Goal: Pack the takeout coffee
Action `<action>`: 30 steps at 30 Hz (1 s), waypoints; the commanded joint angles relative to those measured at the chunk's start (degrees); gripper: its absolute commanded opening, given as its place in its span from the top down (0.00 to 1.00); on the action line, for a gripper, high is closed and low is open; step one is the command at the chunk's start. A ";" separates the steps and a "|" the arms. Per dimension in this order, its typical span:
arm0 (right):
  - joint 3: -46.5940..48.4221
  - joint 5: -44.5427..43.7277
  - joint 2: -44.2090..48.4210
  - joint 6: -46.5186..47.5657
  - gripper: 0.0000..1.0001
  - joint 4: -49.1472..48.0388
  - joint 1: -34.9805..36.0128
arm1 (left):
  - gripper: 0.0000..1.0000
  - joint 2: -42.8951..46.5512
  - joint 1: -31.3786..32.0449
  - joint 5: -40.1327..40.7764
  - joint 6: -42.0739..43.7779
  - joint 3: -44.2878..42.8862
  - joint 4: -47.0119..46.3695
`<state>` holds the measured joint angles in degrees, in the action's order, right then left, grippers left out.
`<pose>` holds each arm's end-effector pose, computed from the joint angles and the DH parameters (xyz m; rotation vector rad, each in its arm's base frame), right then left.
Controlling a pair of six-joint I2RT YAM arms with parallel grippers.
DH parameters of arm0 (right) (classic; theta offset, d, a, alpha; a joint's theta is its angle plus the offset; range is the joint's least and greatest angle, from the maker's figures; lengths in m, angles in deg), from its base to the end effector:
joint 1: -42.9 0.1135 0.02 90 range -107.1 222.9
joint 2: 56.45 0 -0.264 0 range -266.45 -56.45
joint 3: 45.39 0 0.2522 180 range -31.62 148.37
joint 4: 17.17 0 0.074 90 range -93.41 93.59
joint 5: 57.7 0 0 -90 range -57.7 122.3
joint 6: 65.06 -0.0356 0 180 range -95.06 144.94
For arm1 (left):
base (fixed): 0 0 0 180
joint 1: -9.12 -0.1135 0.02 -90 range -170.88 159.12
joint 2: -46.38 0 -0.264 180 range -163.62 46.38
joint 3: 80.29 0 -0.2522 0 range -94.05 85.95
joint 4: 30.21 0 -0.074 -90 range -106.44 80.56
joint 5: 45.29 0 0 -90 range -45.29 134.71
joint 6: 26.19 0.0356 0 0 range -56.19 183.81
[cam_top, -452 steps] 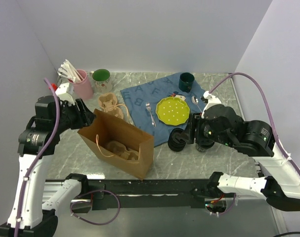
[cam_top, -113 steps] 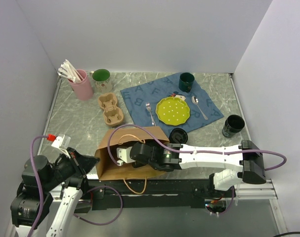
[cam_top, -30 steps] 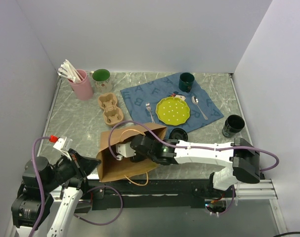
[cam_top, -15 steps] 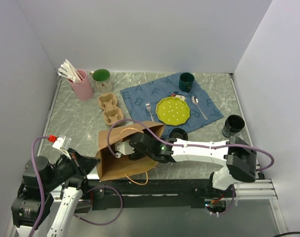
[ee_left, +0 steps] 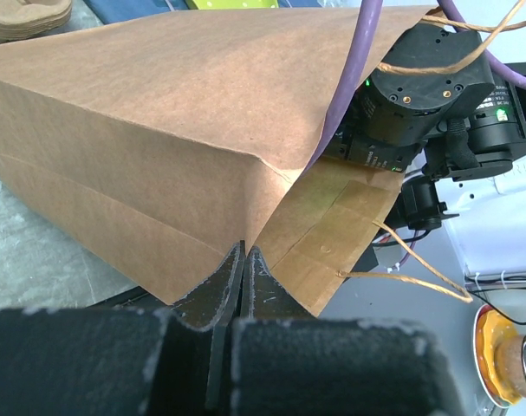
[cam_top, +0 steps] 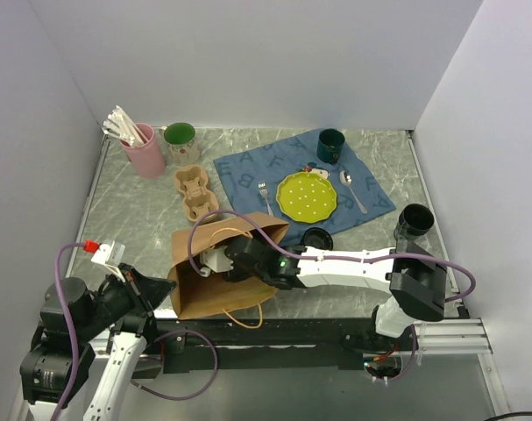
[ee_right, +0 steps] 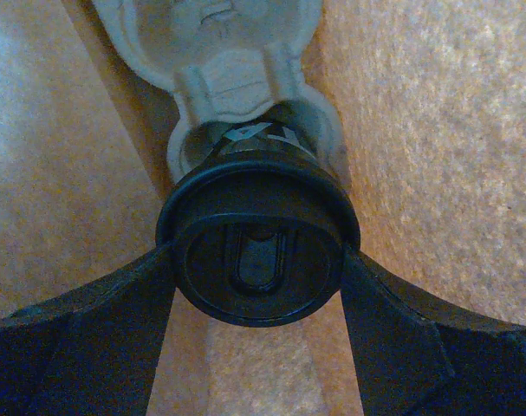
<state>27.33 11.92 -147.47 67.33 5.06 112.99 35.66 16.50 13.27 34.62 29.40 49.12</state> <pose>0.1294 0.3209 0.2285 -1.7450 1.3878 -0.1427 -0.0158 -0.0167 0.3449 0.0102 1.9786 -0.9472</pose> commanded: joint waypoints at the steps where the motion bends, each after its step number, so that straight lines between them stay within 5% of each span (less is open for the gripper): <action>1: -0.51 0.26 -3.02 -4.60 0.48 0.76 -1.35 | 0.99 -0.35 0.18 -2.48 -1.04 -2.51 1.15; 5: -0.69 -0.18 -3.02 -4.42 0.45 0.85 -1.35 | 0.99 -0.44 0.18 -2.48 -0.96 -2.68 0.80; 11: 0.37 -0.80 -2.49 -4.25 0.25 1.99 -1.35 | 0.99 -1.32 0.18 -2.84 -1.05 -2.77 -0.43; 22: 2.30 0.69 -1.53 -4.60 0.02 4.80 -1.18 | 0.99 -1.85 0.18 -3.19 -1.04 -3.03 -1.14; 30: 3.70 0.96 -0.56 -4.25 0.00 6.82 -1.27 | 0.99 -2.72 0.18 -3.01 -0.61 -3.65 -1.22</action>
<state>29.24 12.60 -147.82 64.77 8.12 112.77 34.34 16.50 13.24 34.62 28.24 49.38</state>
